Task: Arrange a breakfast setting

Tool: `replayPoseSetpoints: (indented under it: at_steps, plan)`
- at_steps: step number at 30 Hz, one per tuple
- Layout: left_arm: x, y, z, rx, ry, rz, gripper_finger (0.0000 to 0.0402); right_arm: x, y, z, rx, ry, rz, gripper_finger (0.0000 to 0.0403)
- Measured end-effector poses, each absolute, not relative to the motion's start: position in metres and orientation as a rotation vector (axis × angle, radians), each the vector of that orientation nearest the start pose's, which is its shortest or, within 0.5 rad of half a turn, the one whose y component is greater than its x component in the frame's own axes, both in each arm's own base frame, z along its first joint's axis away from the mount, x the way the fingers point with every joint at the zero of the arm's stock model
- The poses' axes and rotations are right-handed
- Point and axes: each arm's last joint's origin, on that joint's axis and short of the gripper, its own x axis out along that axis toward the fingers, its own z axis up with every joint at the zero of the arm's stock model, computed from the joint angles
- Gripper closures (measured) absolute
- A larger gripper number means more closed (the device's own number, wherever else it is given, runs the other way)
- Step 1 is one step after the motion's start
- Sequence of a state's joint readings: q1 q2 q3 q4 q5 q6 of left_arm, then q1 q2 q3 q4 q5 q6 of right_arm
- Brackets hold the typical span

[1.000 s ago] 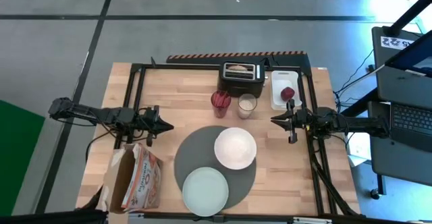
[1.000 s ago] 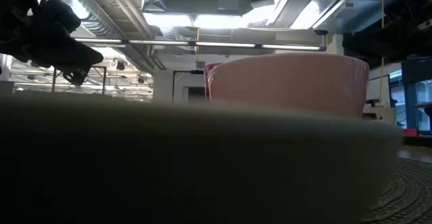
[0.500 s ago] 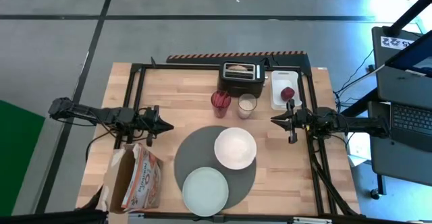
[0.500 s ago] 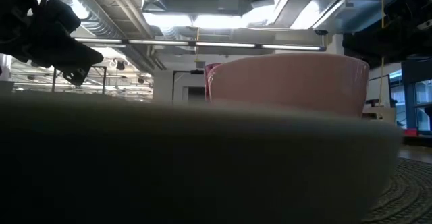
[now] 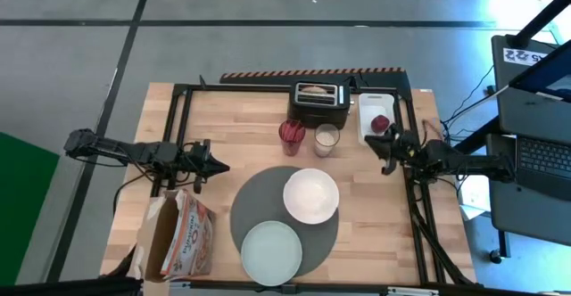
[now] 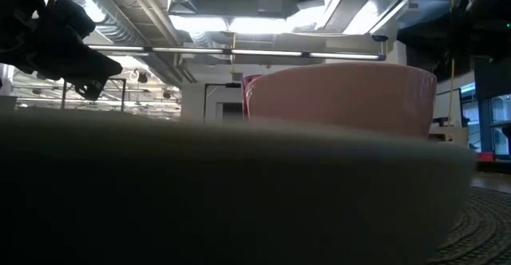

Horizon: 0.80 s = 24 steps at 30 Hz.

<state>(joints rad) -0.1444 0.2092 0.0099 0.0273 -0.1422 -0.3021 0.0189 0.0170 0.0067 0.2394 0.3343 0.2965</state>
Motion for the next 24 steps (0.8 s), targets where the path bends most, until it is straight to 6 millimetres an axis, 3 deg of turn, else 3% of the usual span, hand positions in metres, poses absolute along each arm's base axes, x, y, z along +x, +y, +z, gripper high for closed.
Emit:
replayPoseSetpoints:
  at_steps: [4,10,15,24]
  plan:
    - [0.108,-0.011,0.153,-0.147,0.156,0.045,0.0388,0.092,-0.011,0.192,0.477,-0.371,-0.363,0.0356]
    - [0.109,-0.008,0.16,-0.171,0.074,0.132,0.0388,0.086,-0.015,0.202,0.622,-0.534,-0.465,0.0356]
    - [0.108,-0.007,0.182,-0.517,-0.174,0.106,0.0388,0.083,-0.016,0.205,0.64,-0.59,-0.504,0.0356]
    - [0.097,-0.002,0.214,-0.665,-0.551,0.143,0.0388,0.083,-0.017,0.206,0.603,-0.589,-0.546,0.0356]
